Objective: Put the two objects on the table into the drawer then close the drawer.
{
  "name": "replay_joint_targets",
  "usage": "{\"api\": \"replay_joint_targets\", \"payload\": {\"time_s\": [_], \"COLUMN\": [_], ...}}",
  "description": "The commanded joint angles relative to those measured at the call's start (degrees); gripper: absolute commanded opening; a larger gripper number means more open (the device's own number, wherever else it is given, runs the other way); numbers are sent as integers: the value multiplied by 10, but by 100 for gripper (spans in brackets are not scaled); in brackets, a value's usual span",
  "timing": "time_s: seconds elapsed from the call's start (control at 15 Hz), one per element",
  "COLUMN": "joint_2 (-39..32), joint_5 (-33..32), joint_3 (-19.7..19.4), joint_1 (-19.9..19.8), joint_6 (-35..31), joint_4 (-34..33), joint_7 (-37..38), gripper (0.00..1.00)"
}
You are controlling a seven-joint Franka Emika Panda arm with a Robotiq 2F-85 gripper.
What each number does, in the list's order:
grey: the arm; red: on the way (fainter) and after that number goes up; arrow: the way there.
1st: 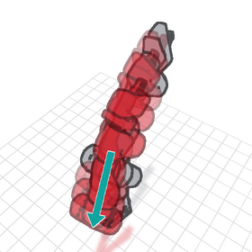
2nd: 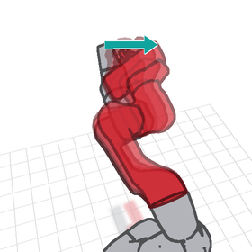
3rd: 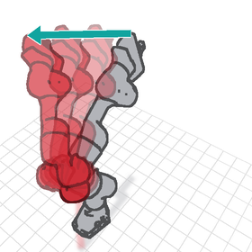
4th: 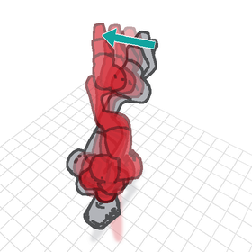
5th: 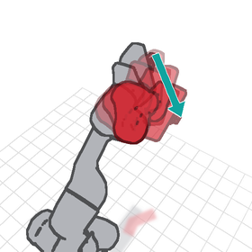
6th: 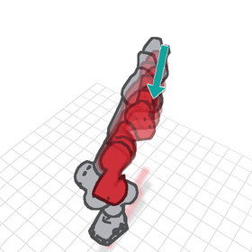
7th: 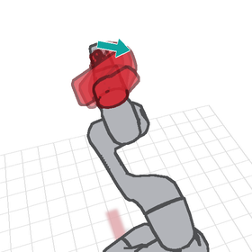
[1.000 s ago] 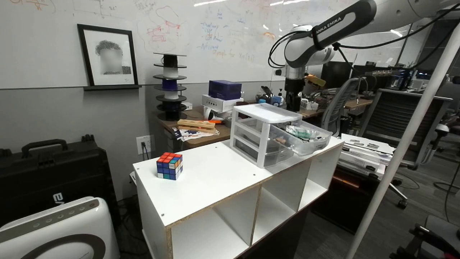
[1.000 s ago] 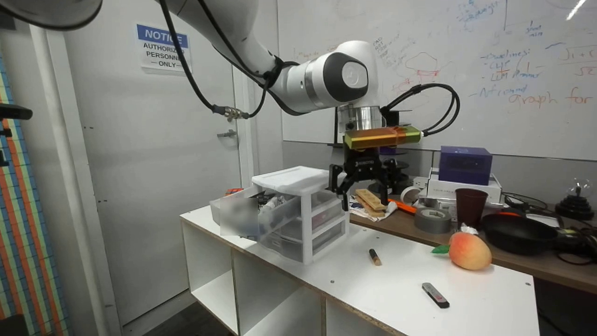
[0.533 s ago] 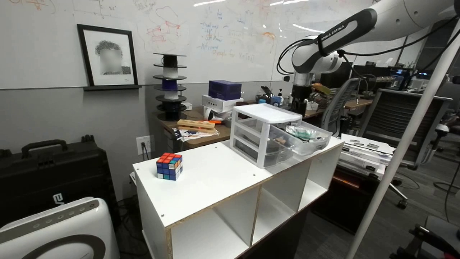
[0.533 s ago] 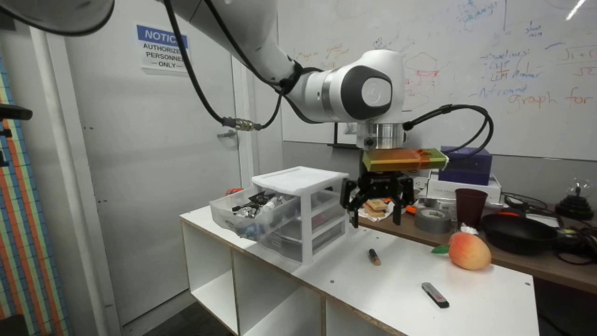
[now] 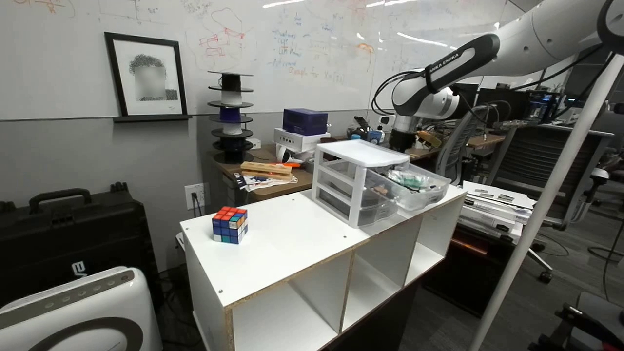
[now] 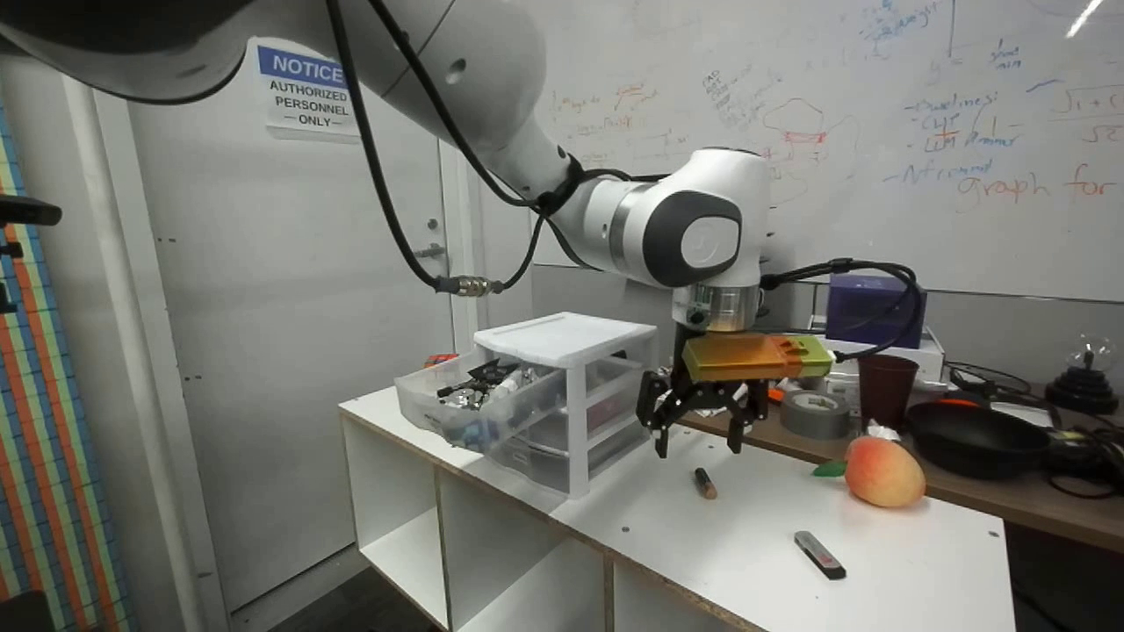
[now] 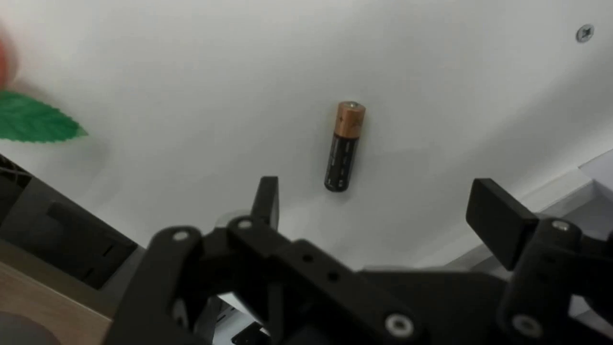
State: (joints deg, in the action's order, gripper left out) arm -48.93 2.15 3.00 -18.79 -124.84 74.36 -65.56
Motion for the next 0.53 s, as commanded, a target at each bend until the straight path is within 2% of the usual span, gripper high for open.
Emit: {"api": "replay_joint_targets", "payload": {"time_s": [0.0,0.47], "joint_2": [-25,-38], "joint_5": [10,-1], "joint_3": [11,-6], "joint_1": [-2,-4], "joint_6": [-13,-12], "joint_4": [-31,-36], "joint_7": [-26,-30], "gripper": [100,100]}}
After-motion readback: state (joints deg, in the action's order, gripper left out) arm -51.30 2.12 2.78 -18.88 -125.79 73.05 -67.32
